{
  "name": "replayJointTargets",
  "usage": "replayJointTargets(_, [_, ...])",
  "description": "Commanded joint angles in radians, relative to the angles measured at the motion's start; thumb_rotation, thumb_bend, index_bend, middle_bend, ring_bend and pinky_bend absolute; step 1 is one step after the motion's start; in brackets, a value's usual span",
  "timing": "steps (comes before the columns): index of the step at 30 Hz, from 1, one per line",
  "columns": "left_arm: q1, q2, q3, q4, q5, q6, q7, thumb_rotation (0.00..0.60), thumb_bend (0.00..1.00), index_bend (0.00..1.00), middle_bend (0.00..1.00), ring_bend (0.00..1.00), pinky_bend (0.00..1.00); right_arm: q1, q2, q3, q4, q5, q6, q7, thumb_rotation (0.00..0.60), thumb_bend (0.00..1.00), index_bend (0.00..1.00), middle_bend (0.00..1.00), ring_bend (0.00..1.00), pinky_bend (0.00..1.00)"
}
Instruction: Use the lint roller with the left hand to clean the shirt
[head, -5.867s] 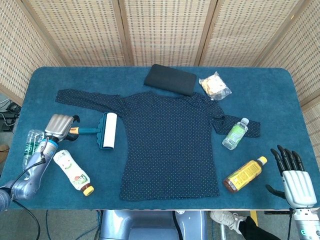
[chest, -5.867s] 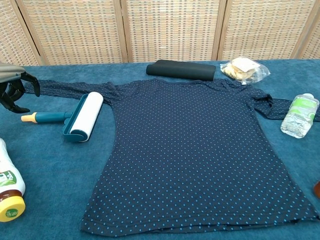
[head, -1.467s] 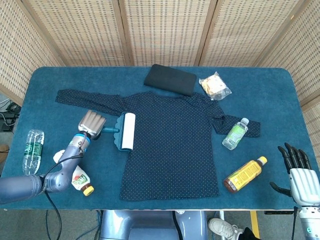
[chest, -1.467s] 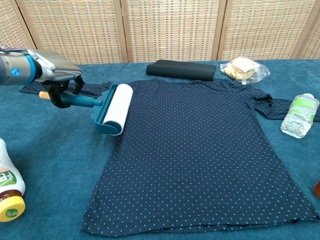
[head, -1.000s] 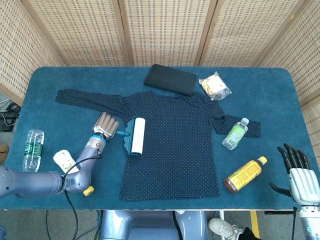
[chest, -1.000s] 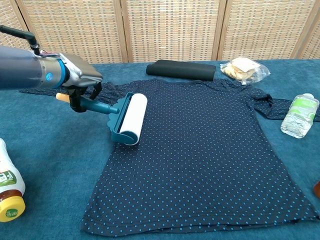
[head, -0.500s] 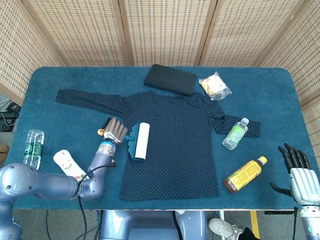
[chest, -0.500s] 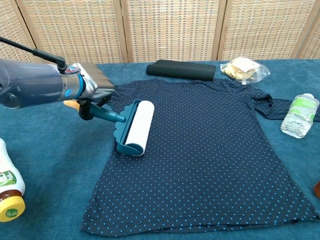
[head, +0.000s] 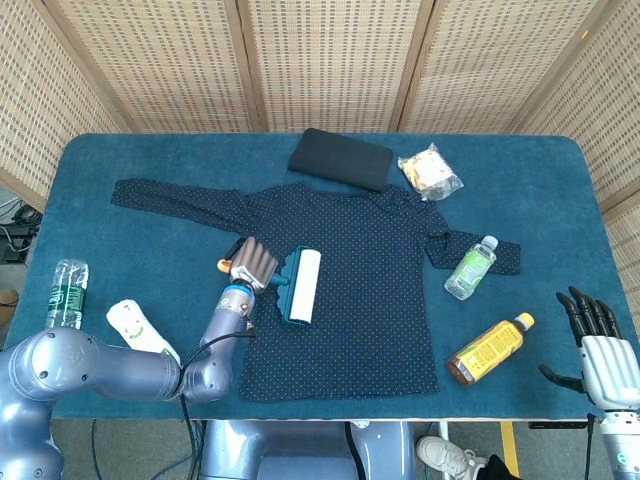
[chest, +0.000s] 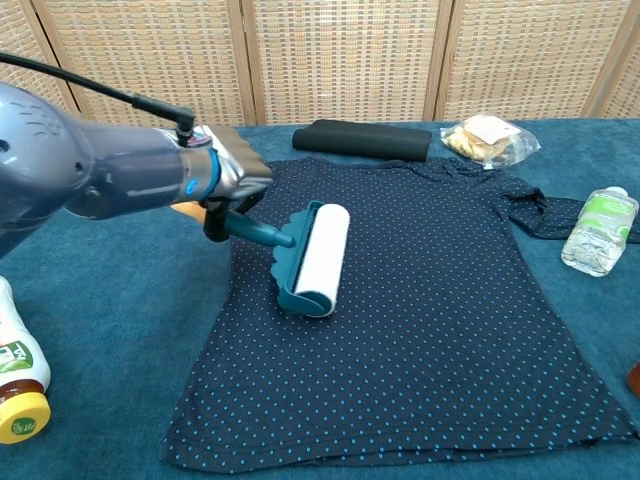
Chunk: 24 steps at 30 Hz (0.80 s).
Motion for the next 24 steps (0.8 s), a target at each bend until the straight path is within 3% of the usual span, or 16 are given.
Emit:
replayJointTargets(1, [-0.021,-0.022,-0.021,0.006,-0.031,0.011,0.023,0.600,0.80,0.89,0.76,0.61,0.60,0.000,0.000,0.001,0.001,0.001,0.001,0.002,0.600,0.09,0.00,0.00,0.00,0.00])
replayJointTargets(7, [-0.043,-0.057,-0.051,0.034,-0.083,0.019,0.053,0.600,0.81,0.89,0.76,0.61,0.60,0.000,0.003,-0.001,-0.001,0.000,-0.001,0.007,0.600,0.09,0.00,0.00,0.00,0.00])
replayJointTargets(15, [-0.040,-0.068,-0.052,0.040,-0.086,0.023,0.064,0.600,0.80,0.89,0.76,0.61,0.60,-0.001,0.005,0.002,0.001,0.002,0.002,0.013,0.600,0.09,0.00,0.00,0.00,0.00])
replayJointTargets(24, [0.021,-0.016,0.009,0.009,-0.058,0.027,0.037,0.600,0.80,0.89,0.76,0.61,0.60,-0.003,0.005,0.001,-0.001,0.001,0.008,0.001,0.600,0.09,0.00,0.00,0.00,0.00])
